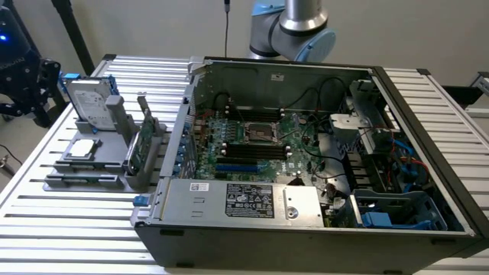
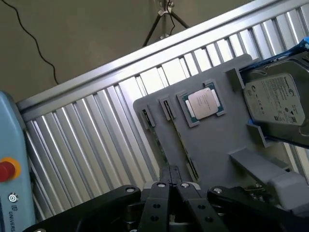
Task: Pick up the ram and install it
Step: 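Pick up the ram and move it above insertion slot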
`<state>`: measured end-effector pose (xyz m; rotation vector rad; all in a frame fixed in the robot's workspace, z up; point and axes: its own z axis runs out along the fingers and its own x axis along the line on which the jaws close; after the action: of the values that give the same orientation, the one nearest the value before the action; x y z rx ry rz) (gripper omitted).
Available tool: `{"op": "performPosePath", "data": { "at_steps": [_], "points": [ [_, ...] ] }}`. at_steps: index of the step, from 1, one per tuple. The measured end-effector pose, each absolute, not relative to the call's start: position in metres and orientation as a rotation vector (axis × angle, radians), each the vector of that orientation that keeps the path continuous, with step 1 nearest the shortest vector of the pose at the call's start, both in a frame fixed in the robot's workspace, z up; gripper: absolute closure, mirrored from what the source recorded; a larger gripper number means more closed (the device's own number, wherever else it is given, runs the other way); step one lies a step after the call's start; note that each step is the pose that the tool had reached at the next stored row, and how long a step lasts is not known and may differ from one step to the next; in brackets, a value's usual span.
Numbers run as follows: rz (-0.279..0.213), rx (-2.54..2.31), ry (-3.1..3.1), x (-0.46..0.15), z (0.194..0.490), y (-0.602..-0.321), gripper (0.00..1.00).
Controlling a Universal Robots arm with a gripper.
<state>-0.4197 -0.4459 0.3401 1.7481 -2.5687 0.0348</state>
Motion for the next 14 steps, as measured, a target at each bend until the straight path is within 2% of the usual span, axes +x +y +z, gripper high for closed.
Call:
{"op": "performPosePath", "data": {
  "at_steps": [14],
  "points": [
    [0.041, 2.062, -2.328, -0.4197, 0.3332, -0.4459, 0.89]
  ]
}}
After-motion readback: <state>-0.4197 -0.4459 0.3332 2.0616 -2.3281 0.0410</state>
